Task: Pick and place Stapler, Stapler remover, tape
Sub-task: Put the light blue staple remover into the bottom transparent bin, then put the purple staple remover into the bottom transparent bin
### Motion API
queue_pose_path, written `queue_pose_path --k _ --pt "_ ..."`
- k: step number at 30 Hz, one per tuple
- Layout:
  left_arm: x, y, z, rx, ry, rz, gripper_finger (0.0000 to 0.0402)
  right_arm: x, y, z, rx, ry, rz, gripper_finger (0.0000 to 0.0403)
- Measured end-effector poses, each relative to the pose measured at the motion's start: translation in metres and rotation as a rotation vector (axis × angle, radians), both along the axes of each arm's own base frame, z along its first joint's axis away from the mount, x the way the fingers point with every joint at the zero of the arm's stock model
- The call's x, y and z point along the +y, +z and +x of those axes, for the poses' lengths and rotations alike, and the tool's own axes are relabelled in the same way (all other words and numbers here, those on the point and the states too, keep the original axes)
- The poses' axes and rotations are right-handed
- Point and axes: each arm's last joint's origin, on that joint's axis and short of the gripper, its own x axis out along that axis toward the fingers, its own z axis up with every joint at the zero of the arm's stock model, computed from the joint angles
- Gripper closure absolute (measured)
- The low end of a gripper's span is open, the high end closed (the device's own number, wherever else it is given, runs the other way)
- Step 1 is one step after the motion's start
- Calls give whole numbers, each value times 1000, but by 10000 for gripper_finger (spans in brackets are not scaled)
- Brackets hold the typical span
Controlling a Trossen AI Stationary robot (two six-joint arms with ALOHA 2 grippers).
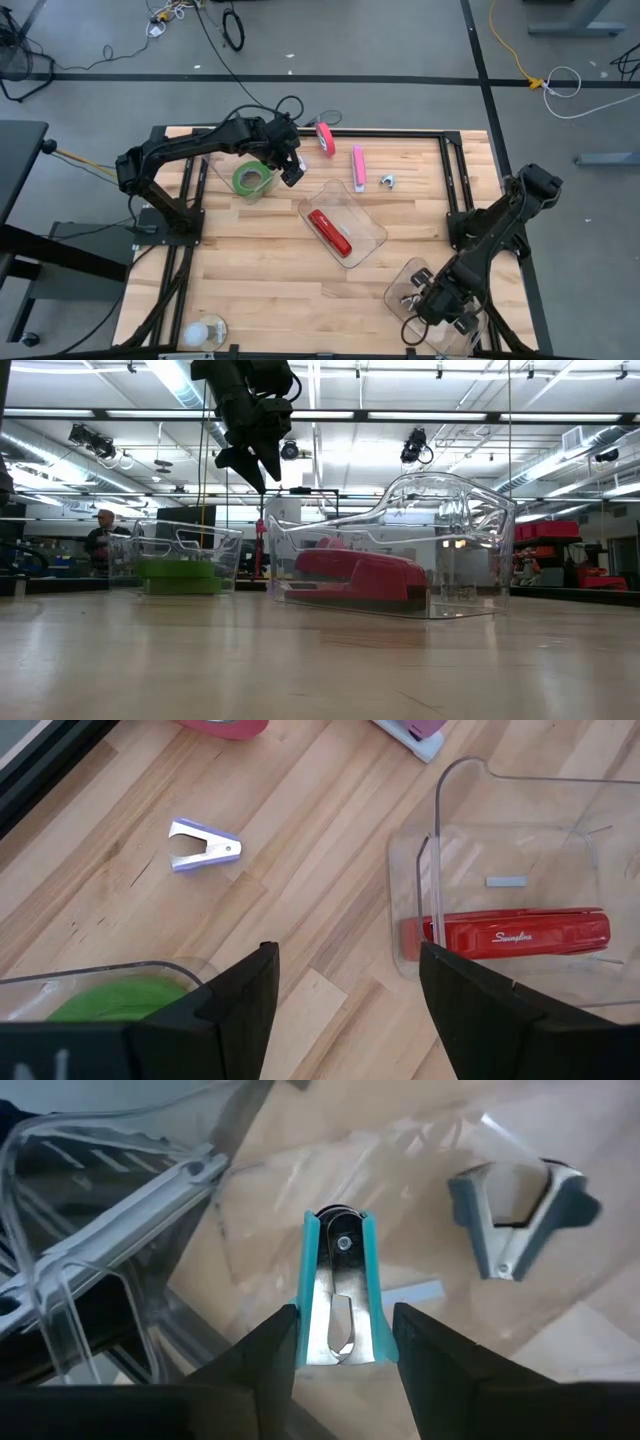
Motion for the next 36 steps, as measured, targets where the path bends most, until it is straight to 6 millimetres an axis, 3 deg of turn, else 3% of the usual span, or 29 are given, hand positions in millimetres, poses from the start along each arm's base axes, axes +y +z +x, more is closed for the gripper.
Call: queue_pose_path --k 10,25,36 --pt "0 0 0 0 0 -1 158 2 0 -2 66 -132 -4 235" --pt "0 0 0 -4 -5 -11 158 2 0 -1 61 -133 4 161" --pt "-1 0 0 0 -27 0 158 -1 1 4 36 -159 -2 155"
